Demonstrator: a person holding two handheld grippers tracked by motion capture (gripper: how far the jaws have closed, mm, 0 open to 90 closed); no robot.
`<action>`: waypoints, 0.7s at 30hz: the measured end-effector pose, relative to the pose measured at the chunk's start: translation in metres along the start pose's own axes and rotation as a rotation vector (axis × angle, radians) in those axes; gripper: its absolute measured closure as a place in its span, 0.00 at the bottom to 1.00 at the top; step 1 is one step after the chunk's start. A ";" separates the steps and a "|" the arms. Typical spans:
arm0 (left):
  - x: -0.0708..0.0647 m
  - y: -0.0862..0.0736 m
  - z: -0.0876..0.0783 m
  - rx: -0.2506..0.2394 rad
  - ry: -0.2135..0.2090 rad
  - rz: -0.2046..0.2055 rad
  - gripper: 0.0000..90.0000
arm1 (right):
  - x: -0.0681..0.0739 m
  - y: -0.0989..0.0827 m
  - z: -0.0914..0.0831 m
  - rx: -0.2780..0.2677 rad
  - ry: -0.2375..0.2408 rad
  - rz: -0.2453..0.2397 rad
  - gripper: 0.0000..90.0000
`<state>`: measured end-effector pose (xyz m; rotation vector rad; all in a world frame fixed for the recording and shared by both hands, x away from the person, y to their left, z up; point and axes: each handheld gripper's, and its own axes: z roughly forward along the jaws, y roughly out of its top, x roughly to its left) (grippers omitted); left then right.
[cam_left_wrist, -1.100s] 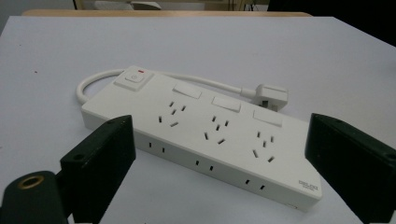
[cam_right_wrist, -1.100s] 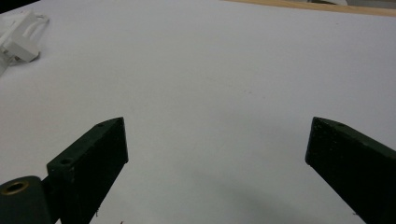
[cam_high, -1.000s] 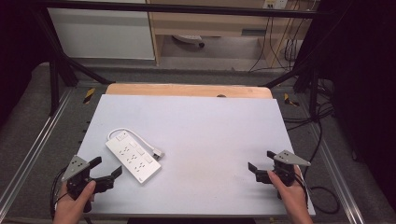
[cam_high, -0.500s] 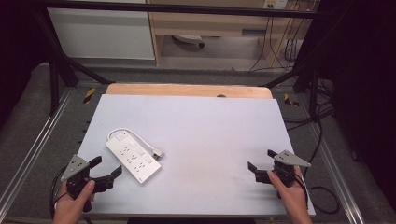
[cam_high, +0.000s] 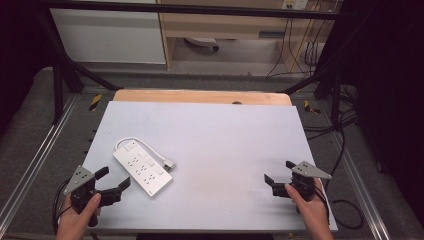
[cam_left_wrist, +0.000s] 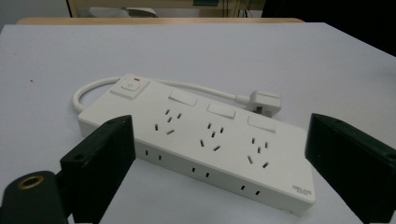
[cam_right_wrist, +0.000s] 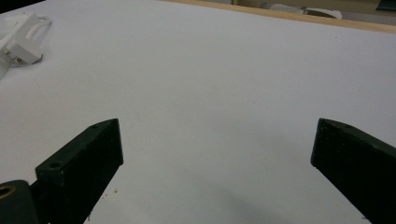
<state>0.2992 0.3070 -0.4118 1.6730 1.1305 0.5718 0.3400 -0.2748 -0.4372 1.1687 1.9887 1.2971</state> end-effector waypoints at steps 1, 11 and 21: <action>0.000 0.000 0.000 -0.002 -0.001 -0.001 0.10 | 0.000 0.000 0.000 0.001 -0.002 0.002 0.03; -0.003 0.004 -0.002 -0.021 -0.011 -0.003 0.10 | 0.001 0.001 -0.001 0.001 -0.002 0.008 0.03; -0.006 0.006 -0.002 -0.041 -0.020 -0.003 0.10 | 0.002 0.001 -0.001 -0.003 -0.003 0.006 0.03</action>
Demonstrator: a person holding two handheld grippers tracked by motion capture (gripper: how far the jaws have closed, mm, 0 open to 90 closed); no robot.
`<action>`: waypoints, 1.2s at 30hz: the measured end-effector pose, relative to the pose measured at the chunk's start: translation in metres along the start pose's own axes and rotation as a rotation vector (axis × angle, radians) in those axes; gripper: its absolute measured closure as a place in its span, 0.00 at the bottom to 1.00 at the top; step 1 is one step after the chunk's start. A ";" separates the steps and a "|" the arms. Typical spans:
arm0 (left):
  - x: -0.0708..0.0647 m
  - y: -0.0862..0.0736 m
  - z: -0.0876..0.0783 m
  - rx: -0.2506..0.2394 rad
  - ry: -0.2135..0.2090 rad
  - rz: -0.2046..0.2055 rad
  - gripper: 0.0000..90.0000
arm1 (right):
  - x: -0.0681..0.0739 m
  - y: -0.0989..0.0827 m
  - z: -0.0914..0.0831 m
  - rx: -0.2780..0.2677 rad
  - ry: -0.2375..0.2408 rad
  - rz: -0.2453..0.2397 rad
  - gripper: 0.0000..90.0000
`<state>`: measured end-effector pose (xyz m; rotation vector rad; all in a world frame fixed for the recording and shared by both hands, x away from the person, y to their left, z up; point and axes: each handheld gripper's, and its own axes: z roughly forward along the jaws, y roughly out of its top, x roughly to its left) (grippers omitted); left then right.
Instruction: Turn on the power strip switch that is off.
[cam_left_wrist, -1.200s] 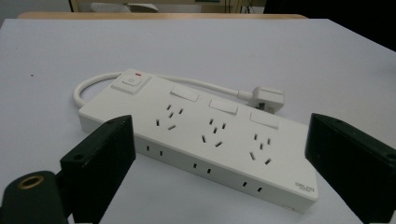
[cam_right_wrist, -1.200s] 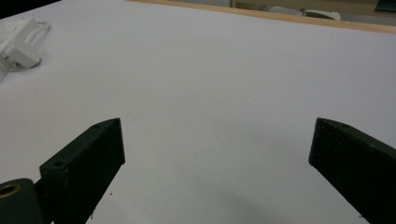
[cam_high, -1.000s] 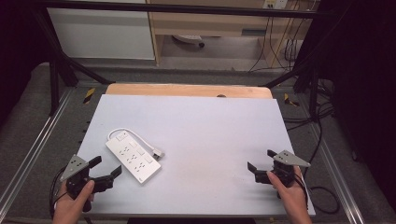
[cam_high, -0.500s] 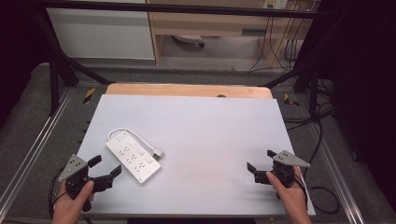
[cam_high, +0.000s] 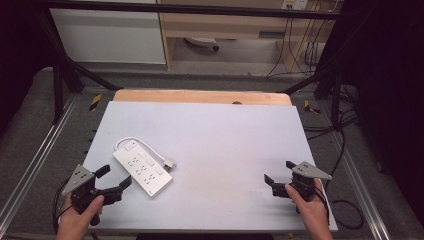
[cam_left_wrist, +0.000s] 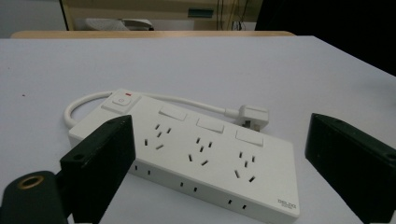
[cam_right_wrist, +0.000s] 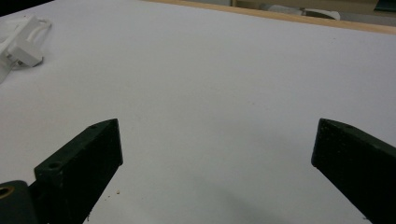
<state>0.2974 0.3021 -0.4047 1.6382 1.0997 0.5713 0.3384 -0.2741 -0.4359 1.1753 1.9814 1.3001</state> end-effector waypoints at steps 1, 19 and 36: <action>0.000 0.000 0.000 -0.003 0.000 0.001 0.10 | 0.000 0.000 0.000 0.000 0.000 0.000 0.03; -0.001 0.005 0.001 -0.009 -0.008 -0.002 0.10 | -0.001 0.000 -0.001 -0.003 -0.001 0.005 0.03; -0.002 0.018 0.008 -0.057 -0.003 0.006 0.10 | -0.001 -0.001 0.000 0.000 -0.002 0.003 0.03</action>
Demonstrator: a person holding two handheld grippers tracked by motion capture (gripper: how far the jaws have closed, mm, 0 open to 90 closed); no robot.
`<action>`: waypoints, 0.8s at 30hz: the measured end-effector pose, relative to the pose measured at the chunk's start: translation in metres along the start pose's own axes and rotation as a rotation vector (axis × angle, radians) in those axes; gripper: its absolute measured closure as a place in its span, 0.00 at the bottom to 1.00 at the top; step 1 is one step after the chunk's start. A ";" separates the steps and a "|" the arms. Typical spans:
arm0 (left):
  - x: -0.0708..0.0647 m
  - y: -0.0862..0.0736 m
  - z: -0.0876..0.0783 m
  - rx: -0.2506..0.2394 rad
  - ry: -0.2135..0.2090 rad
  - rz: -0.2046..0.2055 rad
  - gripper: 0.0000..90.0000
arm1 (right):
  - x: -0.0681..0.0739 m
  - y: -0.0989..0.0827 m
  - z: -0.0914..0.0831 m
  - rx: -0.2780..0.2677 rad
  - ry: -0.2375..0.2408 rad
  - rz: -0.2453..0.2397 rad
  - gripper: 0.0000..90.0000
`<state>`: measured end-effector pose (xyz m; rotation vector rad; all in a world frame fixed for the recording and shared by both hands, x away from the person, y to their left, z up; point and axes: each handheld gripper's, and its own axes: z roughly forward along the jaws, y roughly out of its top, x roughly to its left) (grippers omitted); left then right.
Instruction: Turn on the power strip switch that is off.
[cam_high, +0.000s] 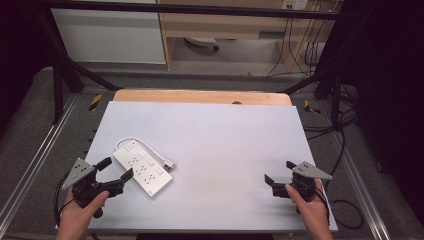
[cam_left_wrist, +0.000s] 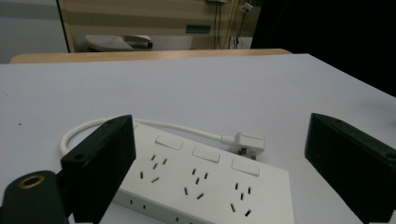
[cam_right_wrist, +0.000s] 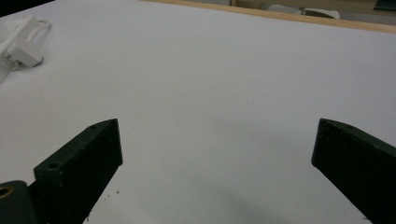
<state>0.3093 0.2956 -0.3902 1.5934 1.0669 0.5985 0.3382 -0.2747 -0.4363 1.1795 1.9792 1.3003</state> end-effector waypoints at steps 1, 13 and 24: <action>0.000 0.001 0.001 0.001 0.001 0.002 0.10 | 0.000 0.000 0.000 0.000 0.000 0.000 0.03; 0.000 0.013 0.016 -0.003 -0.003 0.025 0.10 | 0.001 -0.001 0.000 0.010 0.000 0.007 0.03; 0.000 0.020 0.032 0.007 -0.009 0.034 0.11 | 0.001 0.000 0.001 0.013 0.000 -0.003 0.03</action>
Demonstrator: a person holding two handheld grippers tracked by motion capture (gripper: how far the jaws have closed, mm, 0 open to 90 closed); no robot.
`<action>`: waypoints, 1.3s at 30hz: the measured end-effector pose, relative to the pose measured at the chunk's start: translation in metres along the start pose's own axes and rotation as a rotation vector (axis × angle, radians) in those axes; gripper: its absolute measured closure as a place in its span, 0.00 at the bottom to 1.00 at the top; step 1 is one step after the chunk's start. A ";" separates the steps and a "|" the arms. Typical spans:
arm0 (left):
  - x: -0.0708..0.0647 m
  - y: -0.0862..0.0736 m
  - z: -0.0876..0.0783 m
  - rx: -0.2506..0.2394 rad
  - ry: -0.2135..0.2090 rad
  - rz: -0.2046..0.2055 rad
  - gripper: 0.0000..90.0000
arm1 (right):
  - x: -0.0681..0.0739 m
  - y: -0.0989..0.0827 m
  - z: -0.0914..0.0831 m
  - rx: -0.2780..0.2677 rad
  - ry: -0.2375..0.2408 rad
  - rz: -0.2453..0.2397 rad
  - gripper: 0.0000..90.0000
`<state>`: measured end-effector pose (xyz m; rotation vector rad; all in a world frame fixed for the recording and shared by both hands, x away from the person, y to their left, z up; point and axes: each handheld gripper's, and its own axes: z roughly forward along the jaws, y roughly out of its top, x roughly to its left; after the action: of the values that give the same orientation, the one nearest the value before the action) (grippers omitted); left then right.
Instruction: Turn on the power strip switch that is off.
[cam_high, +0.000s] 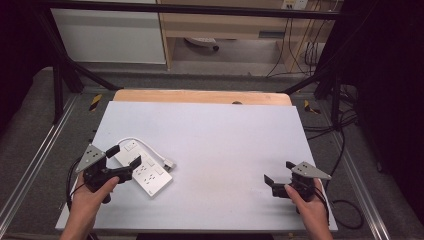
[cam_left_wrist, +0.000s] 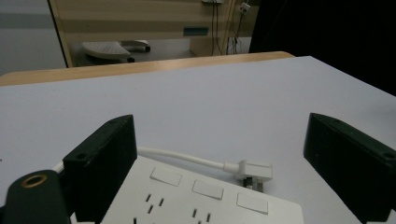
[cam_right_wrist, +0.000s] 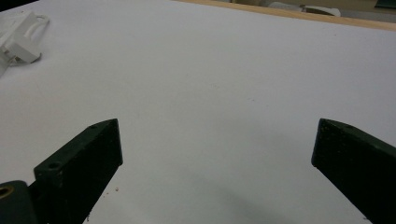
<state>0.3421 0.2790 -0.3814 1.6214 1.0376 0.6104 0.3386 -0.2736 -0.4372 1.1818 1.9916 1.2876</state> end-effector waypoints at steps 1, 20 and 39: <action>0.000 0.000 0.002 0.002 0.000 0.000 0.11 | 0.000 0.000 0.000 0.000 0.000 0.000 0.03; 0.010 0.007 0.032 0.008 -0.003 0.003 0.13 | 0.001 0.001 0.000 0.000 0.001 -0.007 0.03; 0.022 0.004 0.054 0.036 0.041 -0.013 0.22 | 0.001 0.000 -0.001 0.006 -0.001 -0.012 0.03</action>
<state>0.3977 0.2707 -0.3966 1.6378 1.0944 0.6218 0.3376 -0.2733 -0.4370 1.1711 2.0005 1.2755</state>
